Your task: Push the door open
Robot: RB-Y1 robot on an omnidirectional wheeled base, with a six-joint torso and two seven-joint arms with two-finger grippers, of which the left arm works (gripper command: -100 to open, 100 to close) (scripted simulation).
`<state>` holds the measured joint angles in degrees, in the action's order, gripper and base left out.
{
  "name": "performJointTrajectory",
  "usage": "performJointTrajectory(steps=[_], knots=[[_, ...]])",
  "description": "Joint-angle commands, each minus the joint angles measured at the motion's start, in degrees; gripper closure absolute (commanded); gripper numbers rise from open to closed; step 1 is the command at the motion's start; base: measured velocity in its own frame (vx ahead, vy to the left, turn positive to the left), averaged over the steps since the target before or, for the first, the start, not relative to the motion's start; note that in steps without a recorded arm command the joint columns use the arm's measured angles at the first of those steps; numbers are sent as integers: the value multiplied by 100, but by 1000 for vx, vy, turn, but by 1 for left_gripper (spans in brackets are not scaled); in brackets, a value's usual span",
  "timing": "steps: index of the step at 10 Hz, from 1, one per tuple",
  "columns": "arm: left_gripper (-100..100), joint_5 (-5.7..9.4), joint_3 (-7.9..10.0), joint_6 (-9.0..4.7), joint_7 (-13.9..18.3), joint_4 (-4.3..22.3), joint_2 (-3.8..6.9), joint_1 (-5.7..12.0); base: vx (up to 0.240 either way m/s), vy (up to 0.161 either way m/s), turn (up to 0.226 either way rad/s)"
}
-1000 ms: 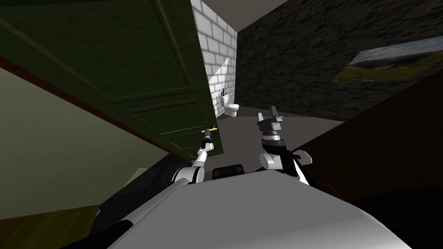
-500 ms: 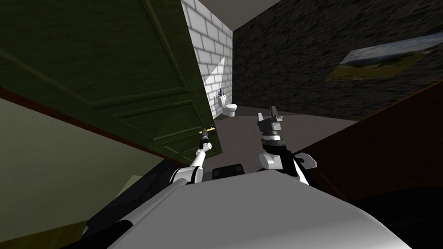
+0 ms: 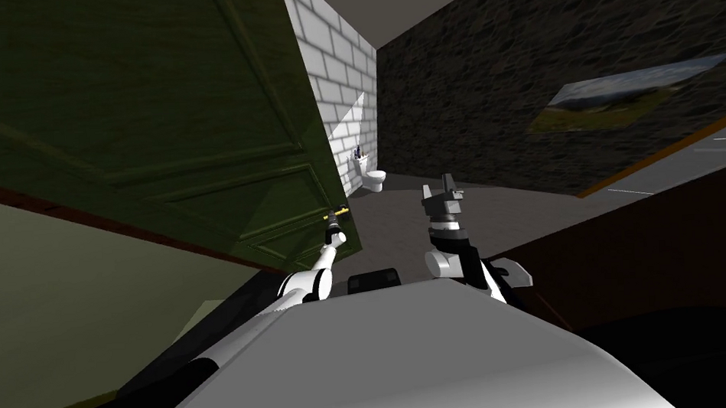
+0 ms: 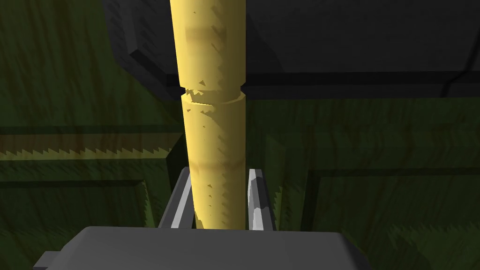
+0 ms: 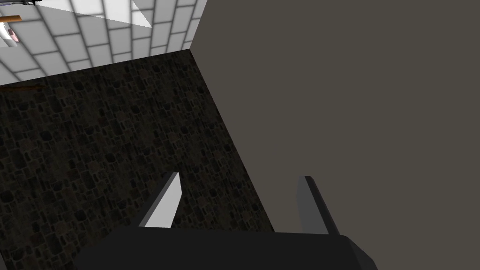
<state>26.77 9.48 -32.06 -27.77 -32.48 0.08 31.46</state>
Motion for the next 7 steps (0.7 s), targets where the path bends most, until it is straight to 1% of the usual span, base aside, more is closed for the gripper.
performJointTrajectory(steps=[1,2,3,4,7], knots=[[100,190,106,-159,-150,8,115,23,101,-25,-58],[100,190,106,-159,-150,8,115,23,71,-11,-14],[100,301,154,-212,-255,38,98,43,58,-11,-28],[100,301,154,-212,-255,38,98,43,36,-10,-2],[100,604,286,-357,-546,118,11,98,60,-12,-42]])
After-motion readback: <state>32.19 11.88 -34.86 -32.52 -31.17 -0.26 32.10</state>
